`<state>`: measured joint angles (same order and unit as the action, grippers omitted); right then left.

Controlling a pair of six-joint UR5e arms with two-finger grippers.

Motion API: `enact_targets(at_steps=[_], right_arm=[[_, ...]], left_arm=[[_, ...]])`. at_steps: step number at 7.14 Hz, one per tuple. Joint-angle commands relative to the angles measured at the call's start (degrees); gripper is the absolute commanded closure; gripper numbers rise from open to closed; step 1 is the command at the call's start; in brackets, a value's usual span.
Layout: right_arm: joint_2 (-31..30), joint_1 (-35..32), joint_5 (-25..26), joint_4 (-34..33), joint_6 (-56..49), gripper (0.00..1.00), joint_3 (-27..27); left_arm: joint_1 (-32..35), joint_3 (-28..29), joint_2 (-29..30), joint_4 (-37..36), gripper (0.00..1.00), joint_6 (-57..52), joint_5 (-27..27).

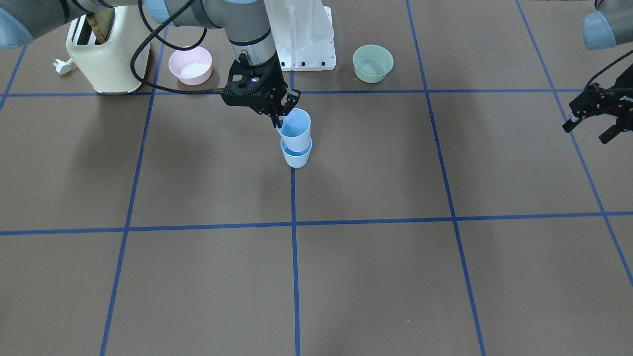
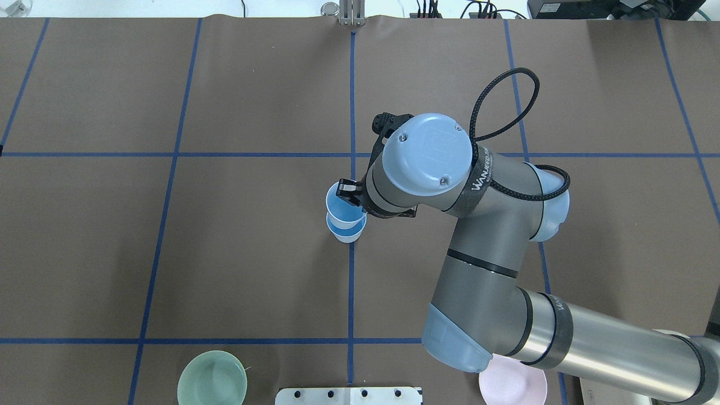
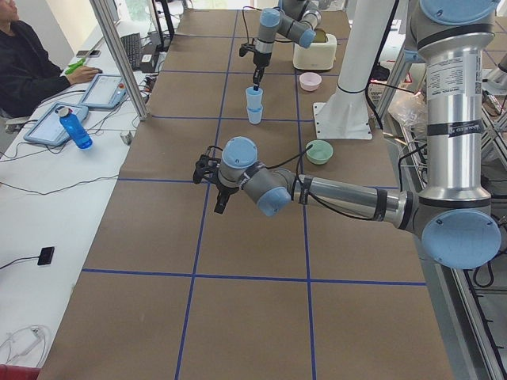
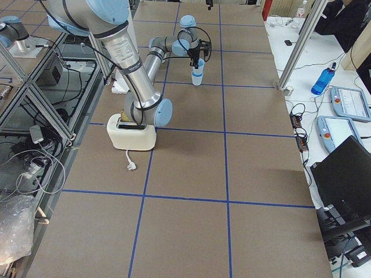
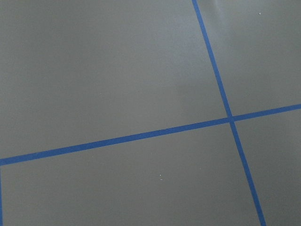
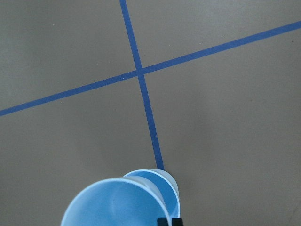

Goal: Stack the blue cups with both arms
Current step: 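Lower the right gripper's cup into the center cup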

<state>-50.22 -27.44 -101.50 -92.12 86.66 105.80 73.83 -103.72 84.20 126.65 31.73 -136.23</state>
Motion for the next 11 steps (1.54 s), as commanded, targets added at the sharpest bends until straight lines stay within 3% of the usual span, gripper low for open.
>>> enact_targets(at_steps=[1, 10, 11], right_arm=[[-0.32, 0.46, 0.24, 0.02, 0.0, 1.0, -0.06], [-0.58, 0.72, 1.74, 0.1, -0.17, 0.98, -0.24], [-0.5, 0.81, 1.74, 0.1, -0.26, 0.8, -0.24]], left_arm=[[0.0, 0.01, 0.0, 0.0, 0.02, 0.0, 0.0], [0.0, 0.1, 0.0, 0.0, 0.02, 0.09, -0.09], [0.0, 0.1, 0.0, -0.08, 0.02, 0.0, -0.09]])
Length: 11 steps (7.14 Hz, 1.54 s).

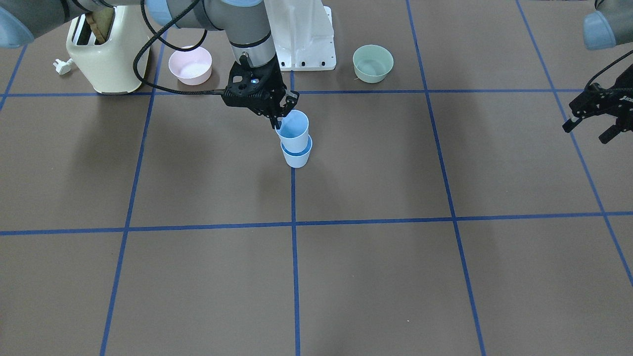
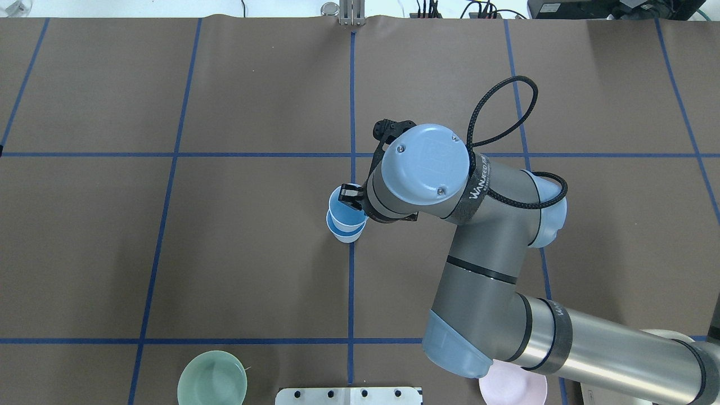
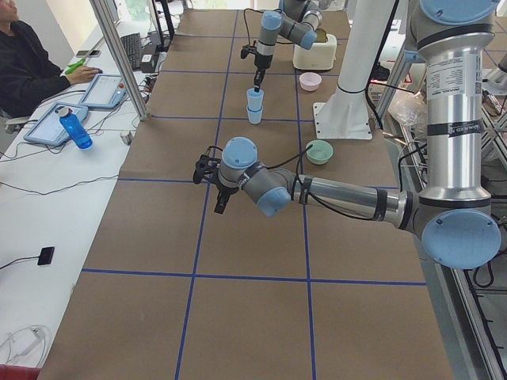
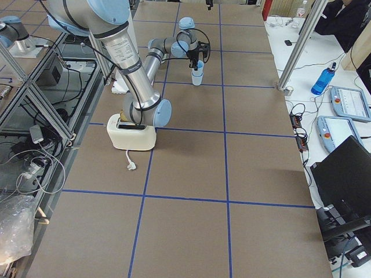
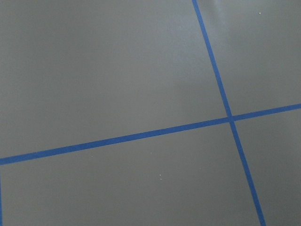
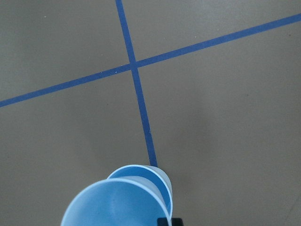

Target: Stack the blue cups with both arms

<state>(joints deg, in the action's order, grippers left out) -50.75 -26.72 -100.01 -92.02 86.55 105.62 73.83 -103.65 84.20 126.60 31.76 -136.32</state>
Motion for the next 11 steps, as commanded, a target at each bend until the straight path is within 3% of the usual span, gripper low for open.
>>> enact_targets(at_steps=[1, 2, 3, 5, 6, 9, 11], right_arm=[[0.04, 0.09, 0.25, 0.0, -0.24, 0.51, -0.15], [-0.13, 0.61, 1.47, 0.0, -0.15, 0.01, -0.07], [-0.14, 1.48, 4.1, 0.0, -0.32, 0.0, -0.15], [-0.22, 1.06, 4.12, 0.0, -1.81, 0.0, 0.46], [-0.31, -1.3, 2.9, 0.09, -8.34, 0.0, 0.55], [-8.27, -18.67, -10.77, 0.18, -28.01, 0.0, 0.81], [-13.91, -26.85, -15.53, 1.92, -40.7, 0.0, -0.06]], left_arm=[[0.0, 0.2, 0.0, 0.05, 0.02, -0.03, 0.0], [-0.09, 0.38, 0.0, -0.04, 0.02, -0.03, 0.09], [-0.09, 0.38, 0.0, 0.05, 0.02, -0.03, 0.0], [-0.09, 0.38, 0.0, -0.04, 0.02, -0.12, -0.09], [0.0, 0.38, 0.0, -0.04, 0.02, -0.21, -0.35], [0.44, 0.03, -2.53, 0.05, 0.02, -4.06, -0.62], [2.02, 0.12, -3.08, 0.05, 0.02, -6.09, -0.88]])
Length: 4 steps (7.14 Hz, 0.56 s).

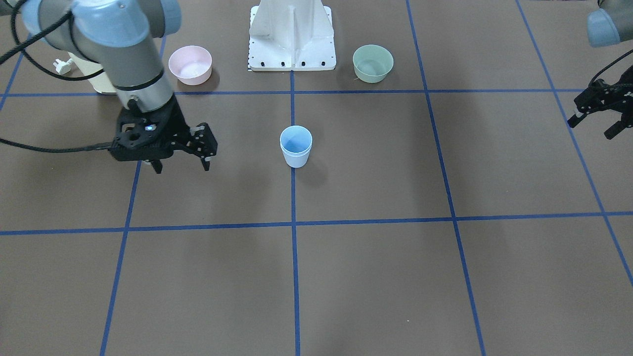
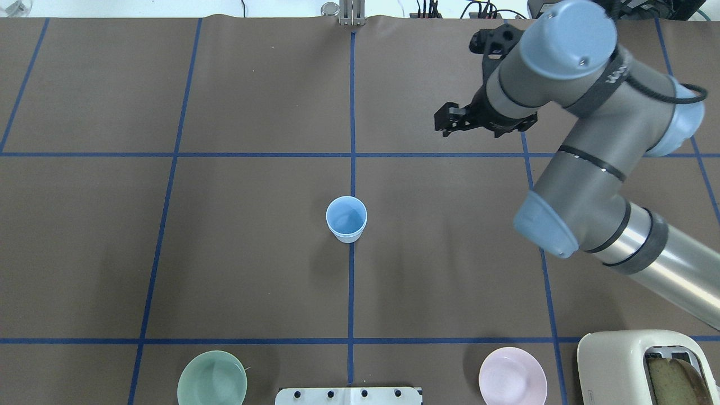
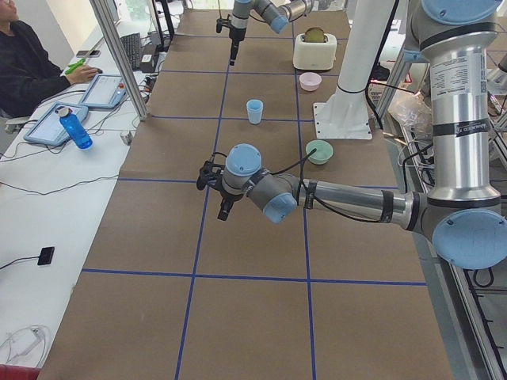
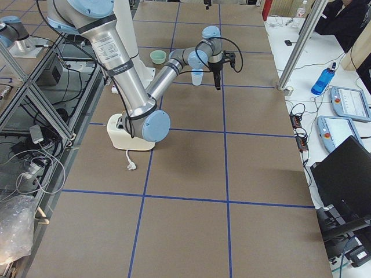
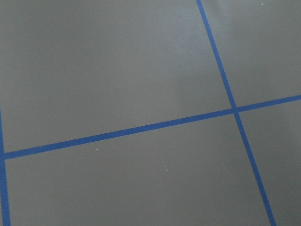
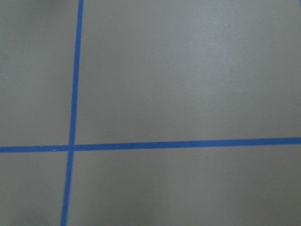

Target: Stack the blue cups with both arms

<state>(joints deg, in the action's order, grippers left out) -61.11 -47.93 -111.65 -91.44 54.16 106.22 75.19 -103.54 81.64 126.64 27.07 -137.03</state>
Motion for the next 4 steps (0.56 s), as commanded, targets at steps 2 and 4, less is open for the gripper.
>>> enact_targets(at_steps=[2, 4], right_arm=[[-8.91, -15.4, -12.95, 4.15, -20.53, 0.0, -3.55], [-16.55, -23.92, -18.66, 6.96, -32.75, 0.0, -6.1]], left_arm=[[3.02, 0.27, -1.4, -0.16, 0.02, -3.6, -2.62], [4.96, 0.27, -2.19, -0.34, 0.02, -5.44, -4.65]])
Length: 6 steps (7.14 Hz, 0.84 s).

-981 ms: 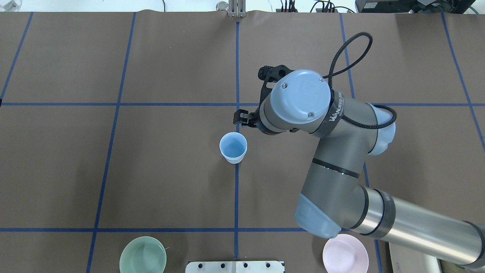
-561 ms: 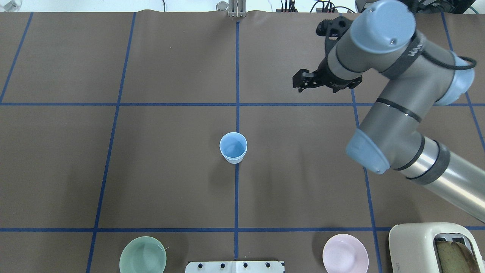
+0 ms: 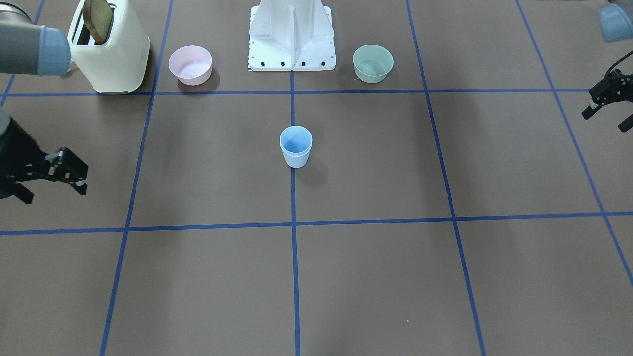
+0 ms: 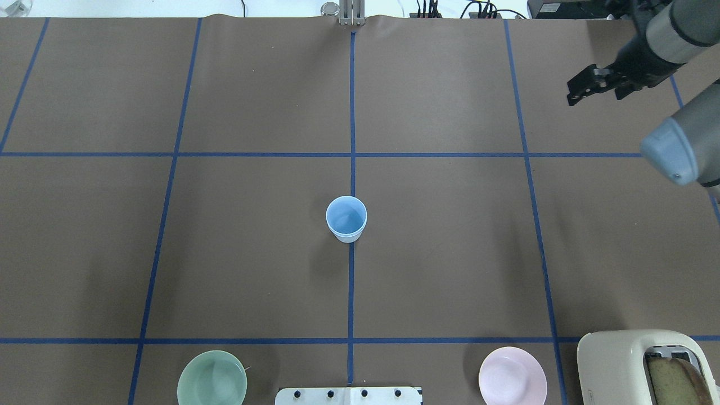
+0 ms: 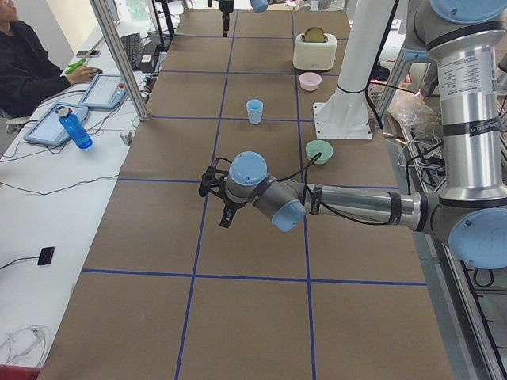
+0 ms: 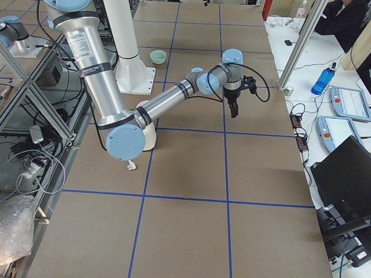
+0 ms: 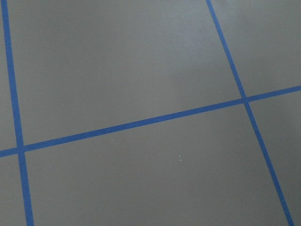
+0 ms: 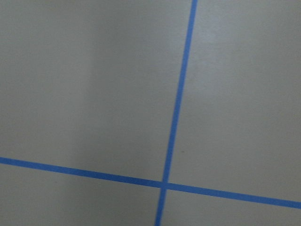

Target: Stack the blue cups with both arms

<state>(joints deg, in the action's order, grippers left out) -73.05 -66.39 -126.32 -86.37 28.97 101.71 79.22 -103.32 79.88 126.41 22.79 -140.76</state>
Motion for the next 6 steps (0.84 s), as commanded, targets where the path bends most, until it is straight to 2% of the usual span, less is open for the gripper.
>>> enact_targets(at_steps=[1, 3, 6], right_arm=[[-7.43, -9.16, -7.06, 2.43, -11.53, 0.0, -2.99], [-11.66, -12.79, -7.27, 2.52, -16.13, 0.0, -2.92], [-13.0, -13.41, -6.83, 3.92, -16.4, 0.0, -2.39]], left_arm=[[1.11, 0.14, -1.03, 0.15, 0.02, -1.17, -1.35], [1.73, -0.56, -1.65, -0.02, 0.02, -1.26, -1.53], [2.61, -0.21, -6.12, 1.2, 0.02, -1.17, -1.62]])
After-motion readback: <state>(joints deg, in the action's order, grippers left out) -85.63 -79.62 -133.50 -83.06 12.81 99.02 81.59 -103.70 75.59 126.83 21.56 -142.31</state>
